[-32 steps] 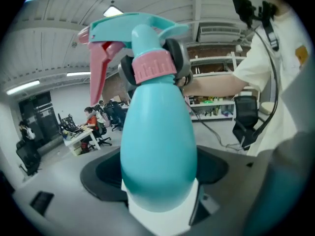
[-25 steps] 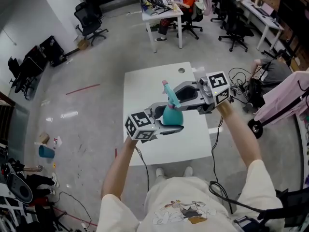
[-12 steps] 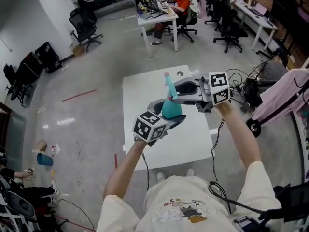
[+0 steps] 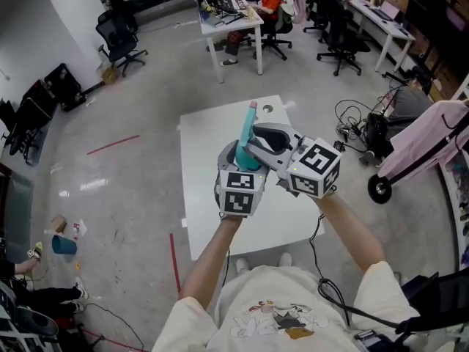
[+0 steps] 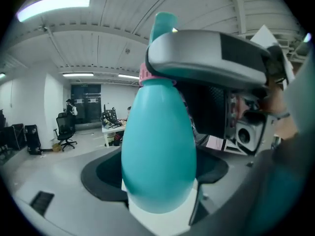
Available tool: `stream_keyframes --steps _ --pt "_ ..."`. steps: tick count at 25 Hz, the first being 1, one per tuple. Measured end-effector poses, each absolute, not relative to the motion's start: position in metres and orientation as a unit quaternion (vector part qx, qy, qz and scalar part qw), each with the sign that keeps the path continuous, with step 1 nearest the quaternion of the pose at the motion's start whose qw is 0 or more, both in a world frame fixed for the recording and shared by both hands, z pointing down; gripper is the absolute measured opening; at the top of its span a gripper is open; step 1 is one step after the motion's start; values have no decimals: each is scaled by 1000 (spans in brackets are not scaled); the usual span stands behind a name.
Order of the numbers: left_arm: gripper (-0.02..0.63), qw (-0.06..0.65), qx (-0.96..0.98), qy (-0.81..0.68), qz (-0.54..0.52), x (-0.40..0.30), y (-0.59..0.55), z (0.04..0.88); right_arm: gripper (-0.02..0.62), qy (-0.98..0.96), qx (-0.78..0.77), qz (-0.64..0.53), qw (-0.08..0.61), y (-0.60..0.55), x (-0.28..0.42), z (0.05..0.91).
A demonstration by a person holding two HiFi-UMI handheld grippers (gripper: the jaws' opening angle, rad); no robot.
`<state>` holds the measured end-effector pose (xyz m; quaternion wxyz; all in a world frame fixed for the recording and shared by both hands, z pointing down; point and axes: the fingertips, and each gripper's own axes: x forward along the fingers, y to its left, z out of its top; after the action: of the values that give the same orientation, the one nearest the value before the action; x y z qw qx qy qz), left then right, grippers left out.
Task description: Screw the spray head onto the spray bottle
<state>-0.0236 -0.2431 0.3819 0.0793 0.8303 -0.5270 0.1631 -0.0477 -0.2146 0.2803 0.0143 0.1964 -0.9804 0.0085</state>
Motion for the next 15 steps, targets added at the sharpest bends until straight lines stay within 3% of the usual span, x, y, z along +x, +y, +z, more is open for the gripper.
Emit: stream_keyframes --steps 12,15 --pt "405 56 853 -506 114 -44 -241 360 149 -985 168 2 25 -180 -24 268" --pt "405 33 880 -459 116 -41 -233 354 223 -989 146 -5 16 -184 -7 251"
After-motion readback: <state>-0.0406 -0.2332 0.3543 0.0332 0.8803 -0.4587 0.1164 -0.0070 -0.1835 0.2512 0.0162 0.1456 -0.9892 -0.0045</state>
